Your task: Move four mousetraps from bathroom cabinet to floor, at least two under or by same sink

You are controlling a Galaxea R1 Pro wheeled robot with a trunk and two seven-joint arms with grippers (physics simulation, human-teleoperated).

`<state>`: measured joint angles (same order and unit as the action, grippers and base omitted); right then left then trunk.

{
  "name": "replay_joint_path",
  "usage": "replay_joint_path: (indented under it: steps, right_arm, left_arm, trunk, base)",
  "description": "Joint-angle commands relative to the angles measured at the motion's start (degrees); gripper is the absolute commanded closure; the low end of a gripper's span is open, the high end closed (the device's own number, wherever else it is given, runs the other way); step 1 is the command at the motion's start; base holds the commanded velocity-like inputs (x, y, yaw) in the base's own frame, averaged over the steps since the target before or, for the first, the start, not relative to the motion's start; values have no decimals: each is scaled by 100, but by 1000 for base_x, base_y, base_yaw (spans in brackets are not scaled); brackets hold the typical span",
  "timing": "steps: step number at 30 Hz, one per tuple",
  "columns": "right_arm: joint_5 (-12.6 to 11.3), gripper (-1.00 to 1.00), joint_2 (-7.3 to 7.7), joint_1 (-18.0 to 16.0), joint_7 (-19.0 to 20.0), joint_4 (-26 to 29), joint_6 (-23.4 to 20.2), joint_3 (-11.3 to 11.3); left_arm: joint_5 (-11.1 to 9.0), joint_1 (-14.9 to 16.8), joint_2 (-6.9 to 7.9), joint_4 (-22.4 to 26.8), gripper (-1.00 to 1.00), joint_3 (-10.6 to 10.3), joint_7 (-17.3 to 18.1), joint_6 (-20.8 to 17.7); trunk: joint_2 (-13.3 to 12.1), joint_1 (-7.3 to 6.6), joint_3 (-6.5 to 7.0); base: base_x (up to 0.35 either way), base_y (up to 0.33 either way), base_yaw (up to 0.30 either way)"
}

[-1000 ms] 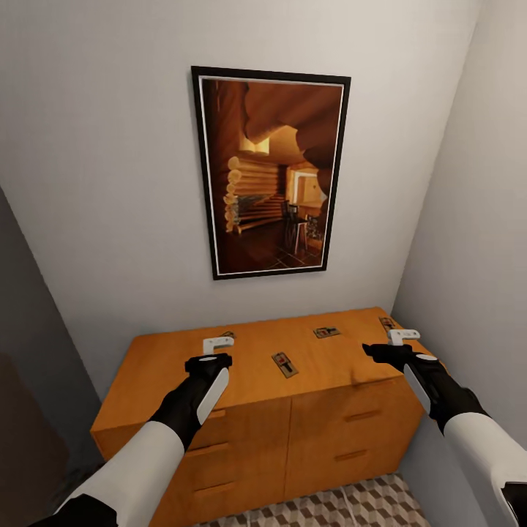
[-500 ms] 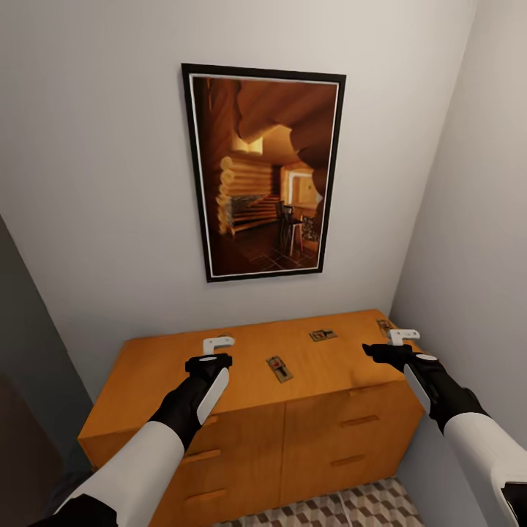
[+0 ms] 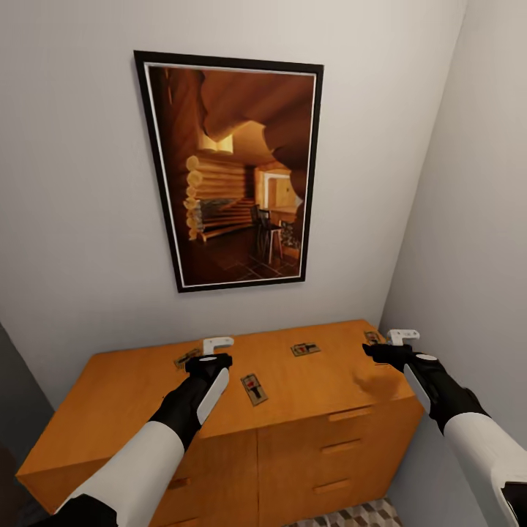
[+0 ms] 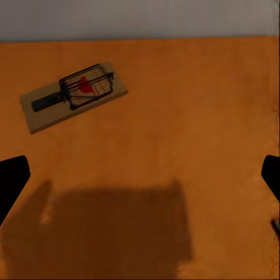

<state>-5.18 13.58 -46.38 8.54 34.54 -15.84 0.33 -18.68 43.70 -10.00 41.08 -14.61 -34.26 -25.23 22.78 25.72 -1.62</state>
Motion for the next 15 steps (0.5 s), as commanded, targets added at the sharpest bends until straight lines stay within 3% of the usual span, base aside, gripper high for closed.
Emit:
replay_joint_path:
  steps: [1, 15]
  right_arm:
    - [-53, -100, 4, -3, 7, 9, -33, 3]
    - [-54, -100, 4, -3, 8, 9, -33, 8]
  left_arm:
    - [-41, 7, 0, 5, -100, -16, -46, -17]
    - [-47, 7, 0, 5, -100, -8, -39, -17]
  trunk:
    - [14, 6, -14]
    - [14, 6, -14]
  base:
    - [226, -256, 0]
    - [201, -222, 0]
